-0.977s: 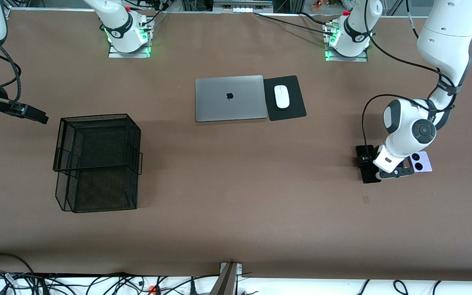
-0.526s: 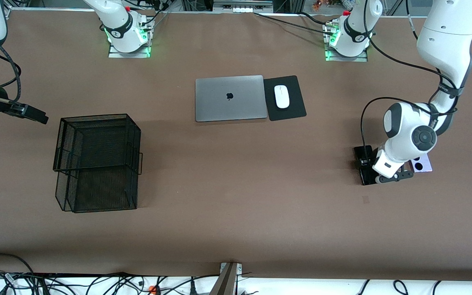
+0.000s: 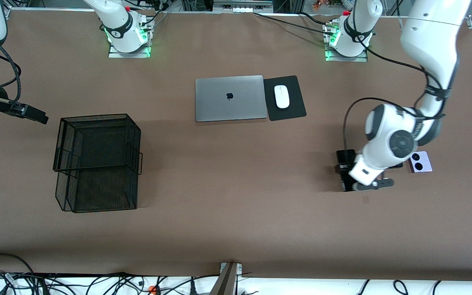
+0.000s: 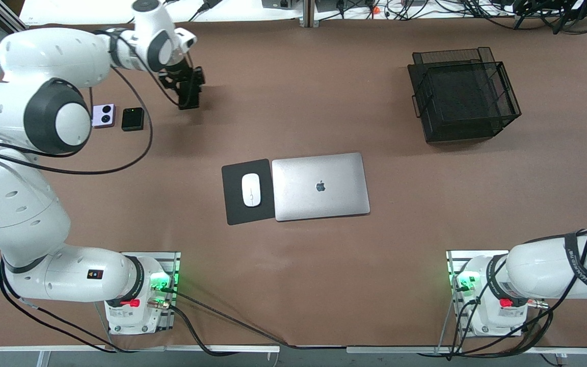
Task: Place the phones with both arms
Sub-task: 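Carry the slab phone beside the laptop and open the left gripper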
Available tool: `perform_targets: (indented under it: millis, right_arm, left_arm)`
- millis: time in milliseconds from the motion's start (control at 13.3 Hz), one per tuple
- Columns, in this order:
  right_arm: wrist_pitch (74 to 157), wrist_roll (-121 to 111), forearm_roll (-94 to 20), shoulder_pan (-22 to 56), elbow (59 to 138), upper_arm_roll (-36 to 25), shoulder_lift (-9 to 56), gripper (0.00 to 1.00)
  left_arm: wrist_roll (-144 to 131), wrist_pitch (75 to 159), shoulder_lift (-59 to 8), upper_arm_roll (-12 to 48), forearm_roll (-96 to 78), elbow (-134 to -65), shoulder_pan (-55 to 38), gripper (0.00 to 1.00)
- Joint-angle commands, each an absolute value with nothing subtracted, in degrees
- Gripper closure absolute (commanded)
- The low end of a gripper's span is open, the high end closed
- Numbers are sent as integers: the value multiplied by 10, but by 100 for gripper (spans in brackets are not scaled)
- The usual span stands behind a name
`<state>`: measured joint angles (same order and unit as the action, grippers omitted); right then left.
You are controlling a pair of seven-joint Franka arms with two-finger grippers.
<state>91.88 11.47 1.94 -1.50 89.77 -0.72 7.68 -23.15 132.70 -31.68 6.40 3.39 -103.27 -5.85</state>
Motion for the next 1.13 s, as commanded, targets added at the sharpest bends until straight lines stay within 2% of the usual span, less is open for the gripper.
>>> perform_targets:
  millis: [0,752,1053]
  right_arm:
    - [914,116,18,-19,892,-4,77,0]
    - [913,116,18,-19,892,-4,77,0]
    - [914,116,18,-19,892,-4,77,0]
  left_arm:
    - [-317,1308,-330,57,34,-984,-138,100]
    - [-472,1307,-481,47,42,-777,-330,100]
    - [-534,1309,-561,-21,40,-676,-420,100]
